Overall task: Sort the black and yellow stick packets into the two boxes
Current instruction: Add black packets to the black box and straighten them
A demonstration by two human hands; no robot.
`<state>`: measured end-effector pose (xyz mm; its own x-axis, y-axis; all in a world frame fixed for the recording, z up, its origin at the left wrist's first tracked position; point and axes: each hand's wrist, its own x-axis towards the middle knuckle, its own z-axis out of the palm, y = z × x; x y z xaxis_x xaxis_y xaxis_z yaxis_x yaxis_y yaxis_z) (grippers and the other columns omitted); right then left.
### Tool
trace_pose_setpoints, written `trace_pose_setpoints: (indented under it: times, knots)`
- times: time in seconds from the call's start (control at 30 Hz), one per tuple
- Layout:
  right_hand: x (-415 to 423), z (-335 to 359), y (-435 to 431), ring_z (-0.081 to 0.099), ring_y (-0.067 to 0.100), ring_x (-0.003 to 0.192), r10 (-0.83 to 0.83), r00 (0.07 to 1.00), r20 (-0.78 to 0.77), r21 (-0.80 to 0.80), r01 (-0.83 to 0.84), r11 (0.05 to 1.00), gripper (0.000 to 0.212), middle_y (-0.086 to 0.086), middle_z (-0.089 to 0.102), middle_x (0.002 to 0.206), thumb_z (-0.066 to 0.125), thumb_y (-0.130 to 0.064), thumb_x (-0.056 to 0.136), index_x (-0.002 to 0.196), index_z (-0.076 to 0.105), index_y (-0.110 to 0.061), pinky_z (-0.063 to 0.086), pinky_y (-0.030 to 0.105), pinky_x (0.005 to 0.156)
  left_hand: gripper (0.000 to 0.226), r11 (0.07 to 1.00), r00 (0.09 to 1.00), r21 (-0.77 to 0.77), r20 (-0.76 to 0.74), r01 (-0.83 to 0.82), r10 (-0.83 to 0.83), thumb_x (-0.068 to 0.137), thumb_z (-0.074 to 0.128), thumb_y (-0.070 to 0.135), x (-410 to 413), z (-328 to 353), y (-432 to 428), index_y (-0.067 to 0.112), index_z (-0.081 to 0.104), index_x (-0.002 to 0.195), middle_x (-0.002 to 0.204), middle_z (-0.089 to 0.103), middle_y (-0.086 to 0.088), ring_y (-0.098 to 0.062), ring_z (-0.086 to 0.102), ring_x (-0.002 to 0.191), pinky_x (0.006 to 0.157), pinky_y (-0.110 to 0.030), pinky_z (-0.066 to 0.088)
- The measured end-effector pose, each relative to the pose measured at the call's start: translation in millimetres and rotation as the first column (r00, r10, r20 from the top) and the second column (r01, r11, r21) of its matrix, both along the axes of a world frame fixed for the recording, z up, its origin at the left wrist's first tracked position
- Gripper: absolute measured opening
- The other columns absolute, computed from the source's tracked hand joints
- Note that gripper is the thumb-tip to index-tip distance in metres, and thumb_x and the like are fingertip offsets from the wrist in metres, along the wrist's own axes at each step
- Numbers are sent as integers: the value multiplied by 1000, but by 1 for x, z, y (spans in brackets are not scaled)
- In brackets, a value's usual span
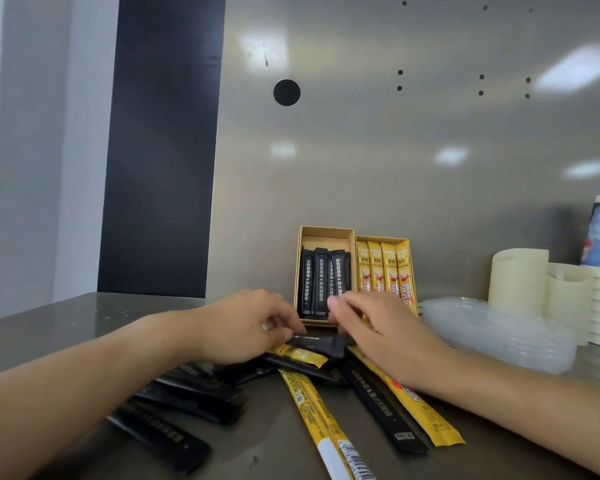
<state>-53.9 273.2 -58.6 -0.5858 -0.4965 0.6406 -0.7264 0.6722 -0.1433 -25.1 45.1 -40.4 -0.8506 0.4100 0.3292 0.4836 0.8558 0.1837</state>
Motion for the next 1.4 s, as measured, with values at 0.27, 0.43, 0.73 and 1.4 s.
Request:
trace_pose_setpoints:
  times: [0.27, 0.43, 0.73, 1.4]
  knots:
    - [10, -3, 7, 64, -2, 92, 203, 961, 187, -132, -180, 975, 14, -13, 72, 93, 63, -36, 96, 102, 73, -29, 51, 14, 78, 21, 994, 993, 104, -113, 41, -29, 102, 56, 22, 2, -3, 2, 40, 67, 101, 100, 56, 18, -2, 60, 90, 82, -17, 46]
    - [11, -2, 10, 64, -2, 90, 170, 973, 158, -112, -154, 982, 11, -13, 72, 91, 63, -39, 96, 102, 71, -33, 53, 20, 79, 18, 984, 978, 167, -206, 66, -31, 102, 56, 23, 10, 3, 10, 33, 70, 106, 92, 59, 19, 3, 58, 86, 71, -8, 42]
    - [19, -1, 9, 62, -2, 92, 90, 993, -78, -164, -102, 981, 27, -20, 68, 94, 45, -51, 101, 111, 65, -35, 52, 21, 72, 24, 938, 989, 337, -143, 82, -35, 105, 47, 32, 11, 7, 9, 32, 71, 104, 89, 71, 12, 1, 62, 83, 81, -25, 52]
    - [16, -4, 8, 57, 3, 66, 149, 987, 59, -114, -141, 983, 12, -8, 65, 86, 54, -40, 102, 112, 58, -36, 43, 21, 55, 25, 919, 981, 380, -192, 104, -32, 93, 70, 31, 14, 9, 13, 43, 63, 114, 101, 70, 17, -5, 56, 61, 64, -20, 50]
